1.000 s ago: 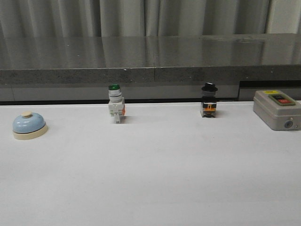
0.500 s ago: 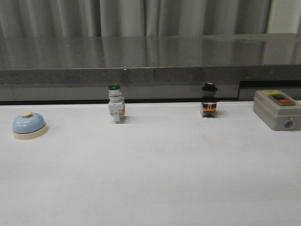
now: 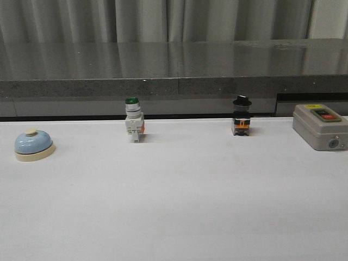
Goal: Place and press bell with both arms
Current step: 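Move the left gripper above the blue service bell, then lower the left gripper and grasp the blue bell's sides, then lift the bell and carry it toward the table center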
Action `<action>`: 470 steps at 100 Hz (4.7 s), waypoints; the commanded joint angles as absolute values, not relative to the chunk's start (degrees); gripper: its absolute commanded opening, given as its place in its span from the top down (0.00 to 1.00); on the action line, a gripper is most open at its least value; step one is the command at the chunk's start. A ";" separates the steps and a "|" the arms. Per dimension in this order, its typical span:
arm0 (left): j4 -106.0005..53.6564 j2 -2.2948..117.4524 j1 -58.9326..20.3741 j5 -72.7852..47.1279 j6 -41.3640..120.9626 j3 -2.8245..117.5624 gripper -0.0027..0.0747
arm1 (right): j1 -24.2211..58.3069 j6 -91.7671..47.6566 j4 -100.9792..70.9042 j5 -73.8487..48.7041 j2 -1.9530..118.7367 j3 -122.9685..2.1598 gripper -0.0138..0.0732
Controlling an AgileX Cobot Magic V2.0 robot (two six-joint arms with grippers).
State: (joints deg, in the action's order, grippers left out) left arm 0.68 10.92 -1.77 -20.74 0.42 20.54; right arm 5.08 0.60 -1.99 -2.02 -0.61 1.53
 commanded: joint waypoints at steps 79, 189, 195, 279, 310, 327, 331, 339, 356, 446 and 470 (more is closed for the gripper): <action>-1.50 56.93 -1.65 -34.16 0.00 48.24 0.98 | 4.70 0.00 -1.39 2.76 -1.66 0.75 0.91; -0.62 88.23 -7.53 -32.32 2.03 68.99 0.14 | 4.70 0.00 -1.39 2.76 -1.66 0.75 0.91; 0.00 91.72 -7.53 -32.48 2.03 71.27 0.14 | 4.70 0.00 -1.39 2.76 -1.66 0.75 0.91; 0.00 111.80 -7.53 -31.09 2.03 76.55 0.15 | 4.70 0.00 -1.39 2.76 -1.66 0.75 0.91; 0.00 112.17 -7.53 -31.40 2.03 76.55 0.54 | 4.70 0.00 -1.39 2.76 -1.66 0.75 0.91; -0.88 111.08 -7.53 -32.59 2.03 76.67 0.72 | 4.70 0.00 -1.39 2.76 -1.66 0.75 0.91; -1.21 110.49 -7.53 -32.96 2.03 76.67 0.72 | 4.70 0.00 -1.39 2.76 -1.66 0.75 0.91; -1.44 108.18 -8.03 -34.45 2.03 76.67 0.72 | 4.70 0.00 -1.39 2.76 -1.66 0.75 0.91; -1.54 101.62 -10.77 -37.37 2.03 76.67 0.72 | 4.70 0.00 -1.39 2.76 -1.66 0.75 0.91; -2.85 110.40 -40.13 -29.39 2.03 77.77 0.72 | 4.70 0.00 -1.39 2.76 -1.66 0.75 0.91; -3.09 113.60 -41.12 -29.22 2.03 78.21 0.72 | 4.70 0.00 -1.39 2.76 -1.66 0.75 0.91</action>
State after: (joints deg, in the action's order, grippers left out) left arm -2.33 116.12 -40.64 -31.25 2.22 76.57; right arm 5.08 0.60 -1.99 -2.02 -0.61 1.53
